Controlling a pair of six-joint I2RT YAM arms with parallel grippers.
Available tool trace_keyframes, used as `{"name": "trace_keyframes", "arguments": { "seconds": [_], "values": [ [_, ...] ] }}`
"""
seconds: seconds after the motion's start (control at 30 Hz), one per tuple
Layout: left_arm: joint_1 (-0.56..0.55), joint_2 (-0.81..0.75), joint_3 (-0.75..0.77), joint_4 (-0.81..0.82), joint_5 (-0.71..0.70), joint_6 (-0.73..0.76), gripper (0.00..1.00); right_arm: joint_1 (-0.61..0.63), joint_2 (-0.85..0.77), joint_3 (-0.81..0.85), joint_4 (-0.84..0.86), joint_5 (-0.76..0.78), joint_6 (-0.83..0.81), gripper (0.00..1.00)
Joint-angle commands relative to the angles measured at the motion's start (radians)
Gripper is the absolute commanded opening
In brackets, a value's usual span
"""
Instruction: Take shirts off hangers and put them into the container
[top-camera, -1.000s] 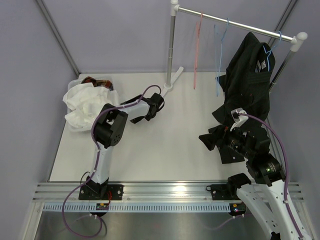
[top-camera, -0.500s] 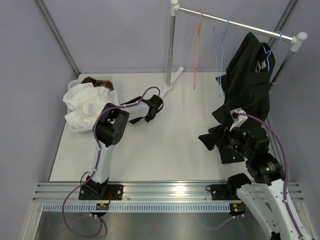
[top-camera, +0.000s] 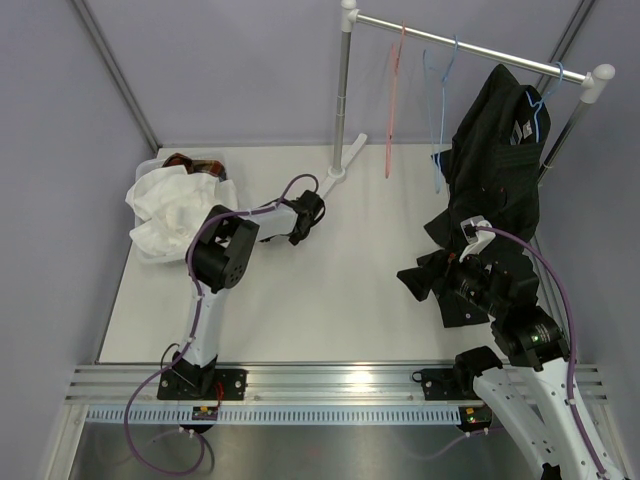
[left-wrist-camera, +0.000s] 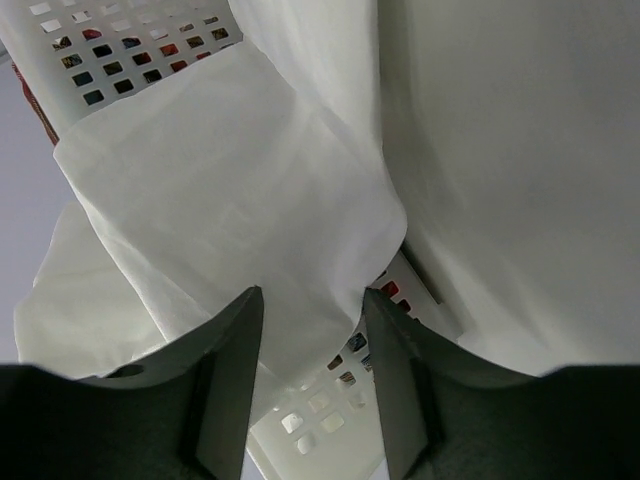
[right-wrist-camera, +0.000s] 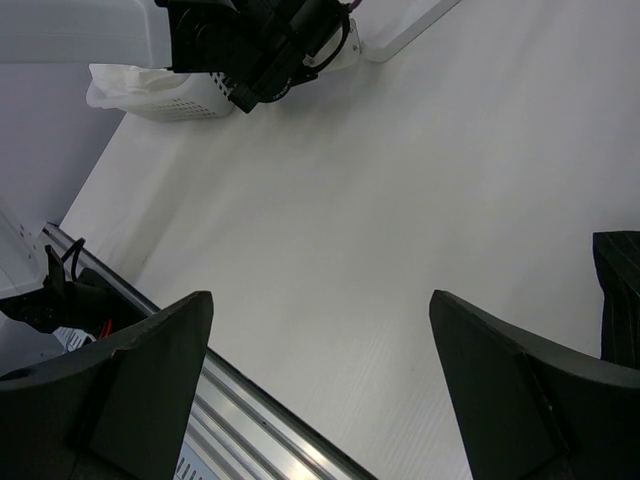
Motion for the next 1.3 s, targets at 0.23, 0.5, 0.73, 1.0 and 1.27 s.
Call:
{"name": "trace_keyframes", "arguments": {
  "seconds": [0.23,0.5,0.73,1.0,1.27],
  "values": [
    [0.018,0.010,0.002,0.011,-0.030,0.009,0.31,-0.002,-0.004,-0.002,0.028,-0.034,0.006,1.00],
    [0.031,0.005,0.017,0.009,-0.028,0.003,0.19,-0.002,-0.005,-0.002,0.028,-0.034,0.008,0.99],
    [0.037,-0.020,0.055,0.009,-0.036,-0.021,0.00,-0.002,-0.007,-0.002,0.026,-0.033,0.005,0.99],
    [0.037,-0.153,0.129,0.013,0.041,-0.106,0.00,-0.002,-0.002,0.000,0.026,-0.029,0.006,0.99],
    [0.061,-0.279,0.158,0.141,0.027,-0.091,0.00,-0.004,-0.001,0.004,0.017,-0.023,0.005,1.00]
  ]
}}
